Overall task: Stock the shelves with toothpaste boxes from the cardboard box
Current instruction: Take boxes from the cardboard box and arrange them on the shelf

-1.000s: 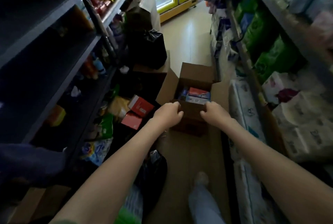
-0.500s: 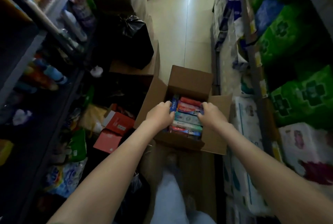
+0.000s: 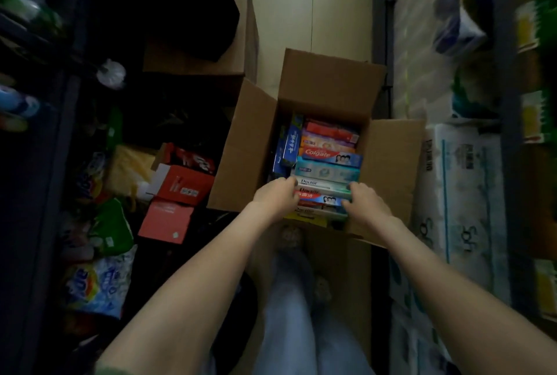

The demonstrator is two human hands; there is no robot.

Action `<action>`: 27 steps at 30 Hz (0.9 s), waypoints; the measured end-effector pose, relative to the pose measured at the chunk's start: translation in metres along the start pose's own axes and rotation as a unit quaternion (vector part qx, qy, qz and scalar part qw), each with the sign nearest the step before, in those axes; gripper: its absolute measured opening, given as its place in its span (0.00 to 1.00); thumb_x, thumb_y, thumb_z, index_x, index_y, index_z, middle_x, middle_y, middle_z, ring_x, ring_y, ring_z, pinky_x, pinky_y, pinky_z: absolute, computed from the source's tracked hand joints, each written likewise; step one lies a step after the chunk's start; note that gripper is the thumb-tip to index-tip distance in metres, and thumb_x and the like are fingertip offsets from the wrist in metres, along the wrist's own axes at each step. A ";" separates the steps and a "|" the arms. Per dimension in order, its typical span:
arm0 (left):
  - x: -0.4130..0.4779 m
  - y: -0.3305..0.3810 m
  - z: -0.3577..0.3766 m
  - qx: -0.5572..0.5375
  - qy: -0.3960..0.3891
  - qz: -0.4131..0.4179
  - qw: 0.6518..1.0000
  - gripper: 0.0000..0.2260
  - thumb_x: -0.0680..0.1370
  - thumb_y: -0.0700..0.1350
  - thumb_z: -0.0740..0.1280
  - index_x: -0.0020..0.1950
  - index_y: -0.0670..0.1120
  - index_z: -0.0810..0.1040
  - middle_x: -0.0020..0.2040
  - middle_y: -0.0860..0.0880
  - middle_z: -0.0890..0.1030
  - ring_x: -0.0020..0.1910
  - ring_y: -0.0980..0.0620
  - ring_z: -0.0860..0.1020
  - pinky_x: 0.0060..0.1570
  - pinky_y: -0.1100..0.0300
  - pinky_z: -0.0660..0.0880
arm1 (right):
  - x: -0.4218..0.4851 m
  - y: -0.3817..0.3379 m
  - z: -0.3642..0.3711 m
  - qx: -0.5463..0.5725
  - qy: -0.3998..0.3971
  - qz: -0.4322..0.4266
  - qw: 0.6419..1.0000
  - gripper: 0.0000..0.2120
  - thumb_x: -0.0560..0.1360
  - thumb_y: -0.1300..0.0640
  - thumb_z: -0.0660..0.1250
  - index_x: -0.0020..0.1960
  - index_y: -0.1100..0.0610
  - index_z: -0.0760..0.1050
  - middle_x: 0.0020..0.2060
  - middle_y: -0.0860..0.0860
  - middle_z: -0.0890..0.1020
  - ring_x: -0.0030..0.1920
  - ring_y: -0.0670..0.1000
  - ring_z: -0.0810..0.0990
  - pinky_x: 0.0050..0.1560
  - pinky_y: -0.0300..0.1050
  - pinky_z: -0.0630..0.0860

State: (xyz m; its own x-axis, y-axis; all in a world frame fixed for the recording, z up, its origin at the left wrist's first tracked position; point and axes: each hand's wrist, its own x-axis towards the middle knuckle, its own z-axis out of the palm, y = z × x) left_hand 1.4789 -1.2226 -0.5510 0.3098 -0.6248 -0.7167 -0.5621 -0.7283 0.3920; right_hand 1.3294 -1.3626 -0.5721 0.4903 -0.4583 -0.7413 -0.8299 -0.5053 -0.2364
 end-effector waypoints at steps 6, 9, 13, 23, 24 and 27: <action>0.007 -0.025 0.054 0.006 -0.023 -0.030 0.999 0.09 0.81 0.50 0.58 0.55 0.46 0.73 0.54 0.45 0.78 0.50 0.46 0.77 0.45 0.54 0.73 | 0.022 0.028 0.044 -0.016 -0.020 -0.016 1.000 0.20 0.77 0.51 0.64 0.67 0.55 0.67 0.62 0.55 0.73 0.61 0.56 0.73 0.59 0.54 0.74; 0.003 -0.037 0.077 0.006 -0.006 -0.037 0.999 0.10 0.82 0.48 0.57 0.55 0.44 0.74 0.54 0.43 0.79 0.50 0.44 0.77 0.43 0.56 0.70 | 0.018 0.040 0.075 0.056 -0.069 -0.036 0.995 0.27 0.78 0.53 0.63 0.74 0.50 0.60 0.68 0.54 0.70 0.65 0.56 0.71 0.62 0.48 0.71; -0.001 -0.051 0.108 -0.020 0.005 -0.064 0.998 0.11 0.82 0.46 0.57 0.60 0.42 0.72 0.54 0.41 0.79 0.49 0.44 0.77 0.40 0.57 0.69 | 0.015 0.051 0.111 0.105 -0.119 -0.033 0.987 0.30 0.78 0.53 0.64 0.76 0.47 0.55 0.69 0.54 0.70 0.65 0.54 0.71 0.58 0.42 0.67; 0.040 -0.092 0.172 0.150 0.007 -0.024 0.988 0.19 0.82 0.49 0.57 0.73 0.51 0.63 0.68 0.43 0.68 0.67 0.42 0.67 0.64 0.46 0.65 | 0.050 0.053 0.189 -0.027 -0.075 -0.062 0.995 0.32 0.75 0.47 0.64 0.75 0.50 0.57 0.68 0.52 0.70 0.68 0.54 0.69 0.67 0.51 0.66; 0.047 -0.095 0.175 0.159 -0.005 -0.022 0.987 0.20 0.81 0.48 0.57 0.74 0.51 0.62 0.70 0.42 0.67 0.70 0.42 0.64 0.69 0.43 0.59 | 0.053 0.053 0.195 -0.026 -0.073 -0.062 0.995 0.31 0.75 0.47 0.64 0.74 0.50 0.59 0.67 0.52 0.72 0.66 0.54 0.71 0.66 0.52 0.67; 0.068 -0.107 0.189 0.243 -0.027 -0.005 0.970 0.28 0.79 0.52 0.62 0.77 0.55 0.55 0.75 0.42 0.61 0.77 0.42 0.50 0.70 0.35 0.39 | 0.065 0.057 0.213 -0.042 -0.064 -0.070 0.995 0.28 0.74 0.45 0.65 0.71 0.49 0.62 0.65 0.51 0.73 0.63 0.53 0.73 0.65 0.53 0.69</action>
State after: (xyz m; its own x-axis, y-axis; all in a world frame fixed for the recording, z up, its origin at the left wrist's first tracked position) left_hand 1.4153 -1.1341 -0.7511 0.2835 -0.5937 -0.7531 -0.8585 -0.5070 0.0765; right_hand 1.2569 -1.2659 -0.7673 0.5564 -0.2849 -0.7805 -0.7284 -0.6192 -0.2933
